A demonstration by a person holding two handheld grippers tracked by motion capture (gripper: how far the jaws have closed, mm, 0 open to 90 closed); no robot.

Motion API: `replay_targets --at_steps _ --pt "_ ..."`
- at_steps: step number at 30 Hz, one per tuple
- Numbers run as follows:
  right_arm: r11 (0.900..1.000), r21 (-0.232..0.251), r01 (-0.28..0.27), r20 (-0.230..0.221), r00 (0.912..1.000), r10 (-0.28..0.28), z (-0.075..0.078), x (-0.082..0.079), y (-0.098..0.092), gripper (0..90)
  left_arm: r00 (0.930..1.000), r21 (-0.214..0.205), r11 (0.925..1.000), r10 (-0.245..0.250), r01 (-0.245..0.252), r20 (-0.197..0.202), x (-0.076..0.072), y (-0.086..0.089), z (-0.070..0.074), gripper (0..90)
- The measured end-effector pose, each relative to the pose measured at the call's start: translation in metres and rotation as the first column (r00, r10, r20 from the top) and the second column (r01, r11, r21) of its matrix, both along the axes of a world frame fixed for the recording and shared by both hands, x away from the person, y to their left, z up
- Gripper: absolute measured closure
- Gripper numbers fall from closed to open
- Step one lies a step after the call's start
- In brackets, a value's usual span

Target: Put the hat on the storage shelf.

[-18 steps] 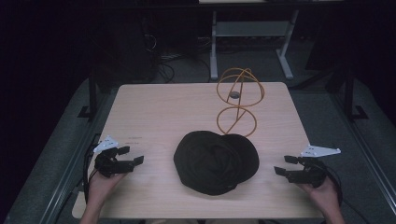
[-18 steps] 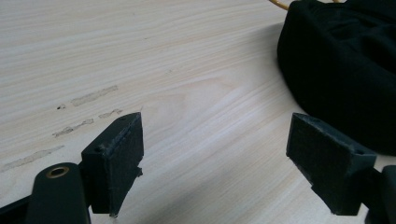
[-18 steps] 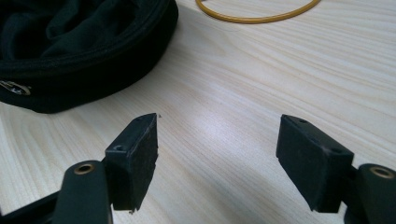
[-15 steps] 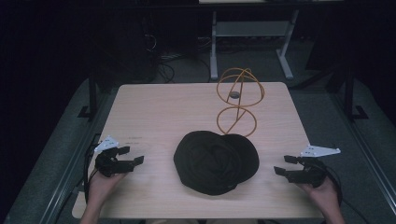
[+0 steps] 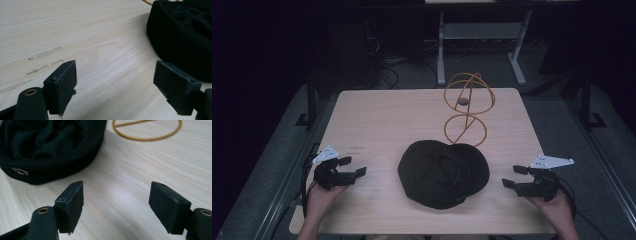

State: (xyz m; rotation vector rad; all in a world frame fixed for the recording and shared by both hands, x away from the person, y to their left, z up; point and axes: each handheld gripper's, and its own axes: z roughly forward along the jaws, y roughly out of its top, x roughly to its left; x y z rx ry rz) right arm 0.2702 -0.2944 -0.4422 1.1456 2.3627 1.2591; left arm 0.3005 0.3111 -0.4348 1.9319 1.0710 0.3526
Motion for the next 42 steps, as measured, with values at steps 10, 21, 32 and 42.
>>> replay_targets --at_steps 10,21,32,42 --pt "0.9990 -0.011 -0.044 0.031 0.9986 0.044 0.013 -0.002 0.019 25.6 1.0000 -0.002 1.0000 0.001 -0.001 -0.004 0.000 0.000 0.000 18.6" --pt "0.9971 -0.006 -0.076 0.055 0.9956 0.076 0.028 -0.003 0.032 25.0 1.0000 0.010 0.9999 -0.005 0.005 -0.005 0.000 -0.001 -0.001 18.6" --pt "0.9900 -0.025 -0.139 0.076 0.9871 0.141 0.049 -0.002 0.054 24.9 1.0000 0.017 0.9998 -0.007 0.007 -0.007 0.000 -0.003 -0.001 18.6" --pt "0.9830 -0.036 -0.180 0.070 0.9808 0.182 0.057 -0.001 0.071 24.9 0.9999 0.013 0.9999 -0.007 0.007 -0.010 0.000 -0.003 -0.001 18.6"
